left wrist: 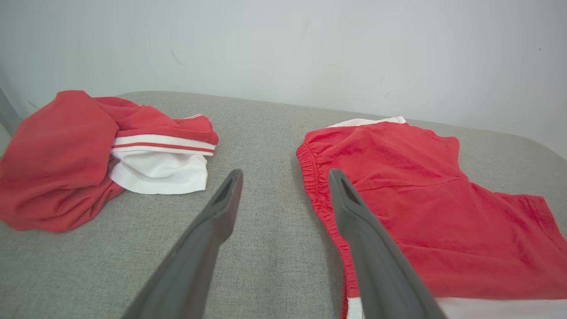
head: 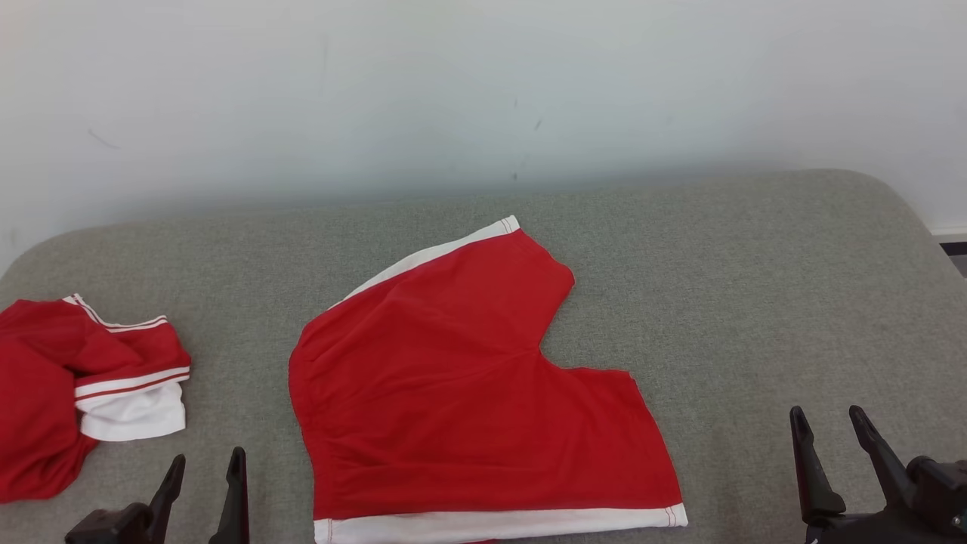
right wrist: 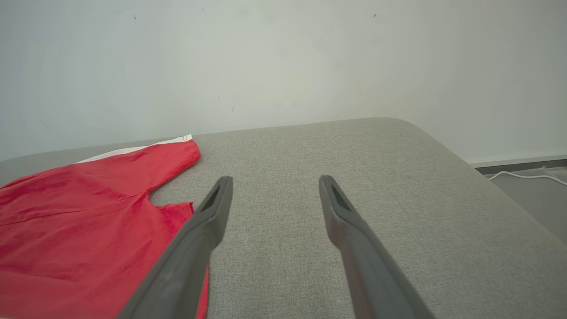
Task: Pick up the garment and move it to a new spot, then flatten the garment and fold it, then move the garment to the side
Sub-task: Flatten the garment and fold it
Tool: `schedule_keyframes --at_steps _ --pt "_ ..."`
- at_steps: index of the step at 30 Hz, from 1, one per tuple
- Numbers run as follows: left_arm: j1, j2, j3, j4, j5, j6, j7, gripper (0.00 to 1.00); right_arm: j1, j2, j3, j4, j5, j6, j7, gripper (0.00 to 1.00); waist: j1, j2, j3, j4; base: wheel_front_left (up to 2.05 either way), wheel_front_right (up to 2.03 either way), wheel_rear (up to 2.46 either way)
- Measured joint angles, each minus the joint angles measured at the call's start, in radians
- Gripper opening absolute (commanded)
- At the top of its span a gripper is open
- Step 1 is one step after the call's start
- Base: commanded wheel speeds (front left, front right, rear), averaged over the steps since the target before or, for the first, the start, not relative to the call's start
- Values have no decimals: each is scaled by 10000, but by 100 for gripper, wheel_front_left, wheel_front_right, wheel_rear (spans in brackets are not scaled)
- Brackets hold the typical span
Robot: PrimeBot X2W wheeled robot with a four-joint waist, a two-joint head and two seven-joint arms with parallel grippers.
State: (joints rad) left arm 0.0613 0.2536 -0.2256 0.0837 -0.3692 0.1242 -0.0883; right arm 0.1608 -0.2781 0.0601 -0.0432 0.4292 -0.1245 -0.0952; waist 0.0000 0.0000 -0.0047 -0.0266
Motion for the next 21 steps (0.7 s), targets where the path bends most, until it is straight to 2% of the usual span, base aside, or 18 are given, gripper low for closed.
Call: schedule_keyframes --at_steps 21 --pt "181 -136 257 -341 274 2 412 100 165 142 -190 -351 -205 0 516 100 0 0 8 0 0 0 0"
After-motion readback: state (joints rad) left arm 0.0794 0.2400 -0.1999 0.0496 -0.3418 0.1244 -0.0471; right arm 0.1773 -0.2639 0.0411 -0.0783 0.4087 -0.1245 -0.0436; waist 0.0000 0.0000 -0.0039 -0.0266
